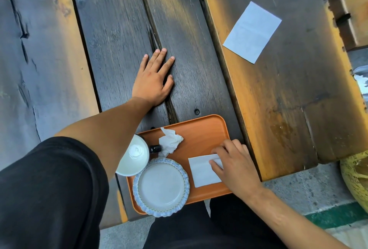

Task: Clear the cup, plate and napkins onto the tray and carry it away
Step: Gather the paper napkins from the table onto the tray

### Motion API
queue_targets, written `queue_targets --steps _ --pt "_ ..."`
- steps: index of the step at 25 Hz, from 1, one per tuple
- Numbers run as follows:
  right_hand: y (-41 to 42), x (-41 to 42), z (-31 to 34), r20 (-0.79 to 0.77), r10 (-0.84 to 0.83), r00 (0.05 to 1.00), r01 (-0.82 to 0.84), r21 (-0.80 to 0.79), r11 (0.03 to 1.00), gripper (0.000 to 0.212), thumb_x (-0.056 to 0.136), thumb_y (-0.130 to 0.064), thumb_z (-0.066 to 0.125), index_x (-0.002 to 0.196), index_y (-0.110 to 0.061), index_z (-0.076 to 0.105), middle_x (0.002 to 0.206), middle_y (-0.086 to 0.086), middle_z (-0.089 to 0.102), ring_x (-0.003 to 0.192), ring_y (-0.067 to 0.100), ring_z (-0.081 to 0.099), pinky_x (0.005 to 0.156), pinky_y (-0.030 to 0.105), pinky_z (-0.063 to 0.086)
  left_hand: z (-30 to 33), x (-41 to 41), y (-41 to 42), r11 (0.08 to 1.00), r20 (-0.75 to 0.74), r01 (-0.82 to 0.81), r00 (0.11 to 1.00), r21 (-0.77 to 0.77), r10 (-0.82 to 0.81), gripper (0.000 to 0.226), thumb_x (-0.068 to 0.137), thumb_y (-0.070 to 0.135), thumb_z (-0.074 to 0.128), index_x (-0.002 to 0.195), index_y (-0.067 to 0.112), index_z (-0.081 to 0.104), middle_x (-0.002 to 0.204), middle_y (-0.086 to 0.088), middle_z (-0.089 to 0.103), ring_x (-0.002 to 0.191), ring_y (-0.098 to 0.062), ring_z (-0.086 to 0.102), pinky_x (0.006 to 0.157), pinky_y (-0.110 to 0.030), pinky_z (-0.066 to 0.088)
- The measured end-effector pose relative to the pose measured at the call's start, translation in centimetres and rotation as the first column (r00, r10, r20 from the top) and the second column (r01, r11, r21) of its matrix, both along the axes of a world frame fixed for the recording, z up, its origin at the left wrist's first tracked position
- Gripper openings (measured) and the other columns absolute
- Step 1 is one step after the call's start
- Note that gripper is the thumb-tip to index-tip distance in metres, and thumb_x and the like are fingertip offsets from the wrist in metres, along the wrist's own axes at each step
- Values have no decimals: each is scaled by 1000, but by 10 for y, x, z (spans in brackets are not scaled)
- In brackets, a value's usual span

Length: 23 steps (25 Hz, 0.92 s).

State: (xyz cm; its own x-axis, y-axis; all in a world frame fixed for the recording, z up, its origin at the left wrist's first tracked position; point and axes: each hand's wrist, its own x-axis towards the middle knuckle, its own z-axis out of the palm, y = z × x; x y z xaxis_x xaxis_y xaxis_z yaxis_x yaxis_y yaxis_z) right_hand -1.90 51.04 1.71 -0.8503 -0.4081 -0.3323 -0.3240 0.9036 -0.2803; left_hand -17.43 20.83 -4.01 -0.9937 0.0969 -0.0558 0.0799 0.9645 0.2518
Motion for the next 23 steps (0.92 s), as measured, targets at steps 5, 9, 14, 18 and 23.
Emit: queue_targets --steps 5,9,14,18,23 --pt "0 0 1 -4 -13 1000 13 -21 1000 30 77 -37 83 102 -23 71 100 -4 61 95 18 57 80 35 53 -1 0 0 1000 -3 -1 1000 0 1 60 101 39 37 159 22 36 170 -9 23 158 -28 18 129 -51 9" --pt "0 0 0 29 -20 999 21 -36 999 33 76 -38 84 103 -25 71 103 -4 60 97 17 57 82 35 53 -2 0 -1 1000 -6 -1 1000 1 1 60 101 39 38 159 22 36 170 -9 23 158 -28 18 129 -52 10" --pt "-2 -10 7 67 -62 996 69 -96 993 32 82 -44 77 107 -26 70 107 -8 56 103 14 52 89 30 48 -2 -1 -1 1000 -7 0 1000 1 0 59 102 38 38 159 22 36 170 -9 23 158 -27 18 129 -51 10" --pt "-1 -57 12 64 -225 972 234 -210 949 25 92 -37 67 113 -22 67 108 -7 55 107 12 47 94 31 47 -3 0 -1 1000 -7 2 1000 -1 -2 59 102 38 39 159 22 35 170 -9 22 159 -27 17 129 -52 10" --pt "6 -145 0 -36 -433 901 404 -294 866 22 92 -27 67 111 -17 69 110 4 58 110 25 51 97 41 47 -3 -1 -1 1000 -9 7 1000 -4 -7 60 102 39 38 159 22 35 170 -8 22 159 -26 16 129 -52 10"
